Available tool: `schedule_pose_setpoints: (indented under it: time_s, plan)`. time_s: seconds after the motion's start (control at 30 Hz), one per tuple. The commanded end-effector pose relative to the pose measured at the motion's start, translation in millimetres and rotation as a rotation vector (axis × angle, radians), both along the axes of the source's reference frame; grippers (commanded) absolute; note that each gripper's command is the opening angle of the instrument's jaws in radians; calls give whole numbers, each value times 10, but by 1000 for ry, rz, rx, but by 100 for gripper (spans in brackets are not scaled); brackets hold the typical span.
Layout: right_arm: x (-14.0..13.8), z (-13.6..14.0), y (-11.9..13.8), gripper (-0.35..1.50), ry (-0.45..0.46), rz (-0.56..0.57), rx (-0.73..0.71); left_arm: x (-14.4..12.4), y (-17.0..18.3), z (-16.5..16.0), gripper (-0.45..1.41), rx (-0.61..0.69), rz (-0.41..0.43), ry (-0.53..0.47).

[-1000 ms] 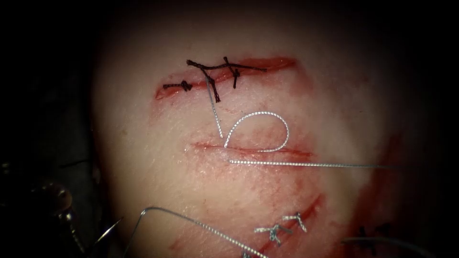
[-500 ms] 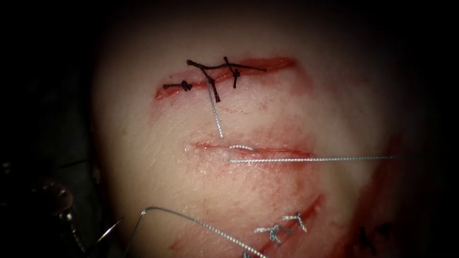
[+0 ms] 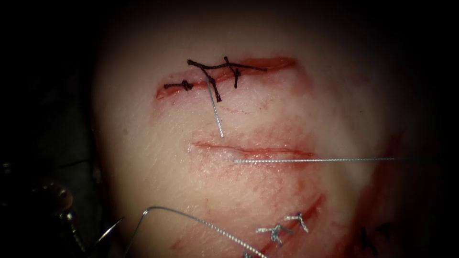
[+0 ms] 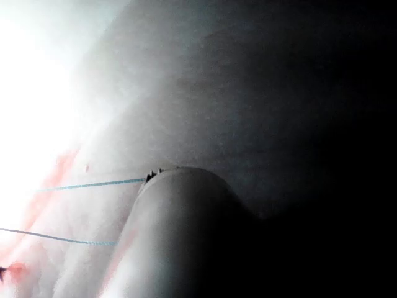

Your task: Wound Closure

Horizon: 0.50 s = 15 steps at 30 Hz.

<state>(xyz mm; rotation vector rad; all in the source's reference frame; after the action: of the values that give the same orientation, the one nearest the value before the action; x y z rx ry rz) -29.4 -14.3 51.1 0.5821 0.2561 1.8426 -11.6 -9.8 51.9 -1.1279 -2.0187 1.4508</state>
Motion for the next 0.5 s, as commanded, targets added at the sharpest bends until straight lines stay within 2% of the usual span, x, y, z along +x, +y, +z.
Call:
schedule_pose_setpoints:
  time_s: [0.03,0.2,0.5]
  plan:
    - [10,4,-3,-35,-1,-2,-4,-5,-3,5,-45,1,0,0]
    - [14,0,-3,-35,-4,-11,-1,-5,-3,5,-45,1,0,0]
    - [-10,-6,-1,-35,-5,-7,0,-5,-3,5,-45,1,0,0]
